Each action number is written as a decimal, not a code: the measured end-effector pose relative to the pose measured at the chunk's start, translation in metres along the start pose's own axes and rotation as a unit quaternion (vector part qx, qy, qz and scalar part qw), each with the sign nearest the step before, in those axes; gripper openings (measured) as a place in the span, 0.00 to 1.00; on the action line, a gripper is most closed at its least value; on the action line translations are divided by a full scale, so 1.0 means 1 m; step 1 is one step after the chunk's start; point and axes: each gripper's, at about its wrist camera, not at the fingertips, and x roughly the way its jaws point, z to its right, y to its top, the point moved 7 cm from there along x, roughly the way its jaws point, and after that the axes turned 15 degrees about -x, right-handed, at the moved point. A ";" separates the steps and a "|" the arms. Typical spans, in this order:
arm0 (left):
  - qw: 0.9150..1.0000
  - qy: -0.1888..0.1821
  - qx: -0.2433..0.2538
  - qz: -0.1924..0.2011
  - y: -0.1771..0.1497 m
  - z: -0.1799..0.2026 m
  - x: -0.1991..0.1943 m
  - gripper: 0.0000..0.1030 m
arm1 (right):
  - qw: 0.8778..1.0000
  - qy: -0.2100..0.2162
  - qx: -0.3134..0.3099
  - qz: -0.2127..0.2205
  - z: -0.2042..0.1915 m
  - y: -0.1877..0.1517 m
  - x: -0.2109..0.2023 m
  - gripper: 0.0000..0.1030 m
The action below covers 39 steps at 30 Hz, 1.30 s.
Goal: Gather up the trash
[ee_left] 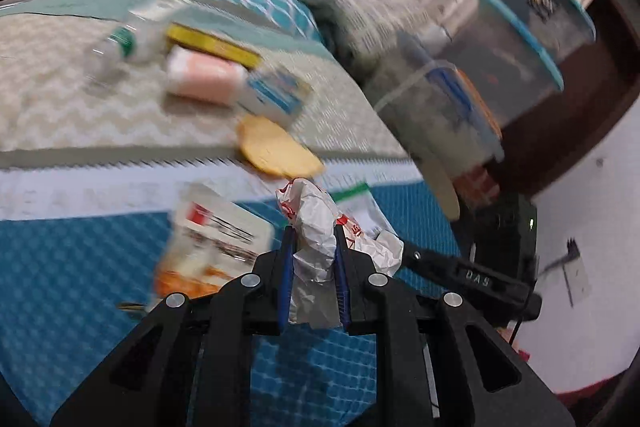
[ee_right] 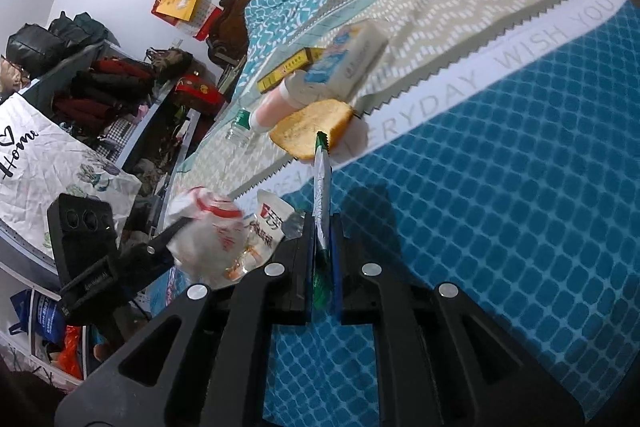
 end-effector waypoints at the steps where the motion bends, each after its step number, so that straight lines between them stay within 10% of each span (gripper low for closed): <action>1: 1.000 0.007 0.010 -0.009 -0.004 0.004 0.009 0.17 | 1.000 0.001 0.002 -0.003 0.002 -0.002 0.000 0.11; 14: 0.996 0.070 0.020 -0.042 -0.018 -0.011 0.045 0.39 | 1.000 0.019 0.000 -0.024 0.014 -0.017 0.003 0.11; 20: 0.995 0.086 0.037 -0.041 -0.021 -0.006 0.046 0.47 | 1.000 0.007 -0.023 -0.002 0.012 -0.014 -0.007 0.75; 26: 0.992 0.093 0.078 -0.041 -0.033 0.009 0.041 0.47 | 0.999 0.000 -0.043 -0.010 0.009 -0.017 -0.011 0.71; 31: 0.987 0.109 0.107 -0.046 -0.042 0.014 0.045 0.39 | 0.999 0.020 -0.040 -0.030 0.012 -0.024 -0.004 0.20; 39: 0.988 0.092 0.099 -0.068 -0.017 0.040 0.067 0.24 | 0.999 -0.006 -0.009 0.039 0.050 -0.010 -0.045 0.07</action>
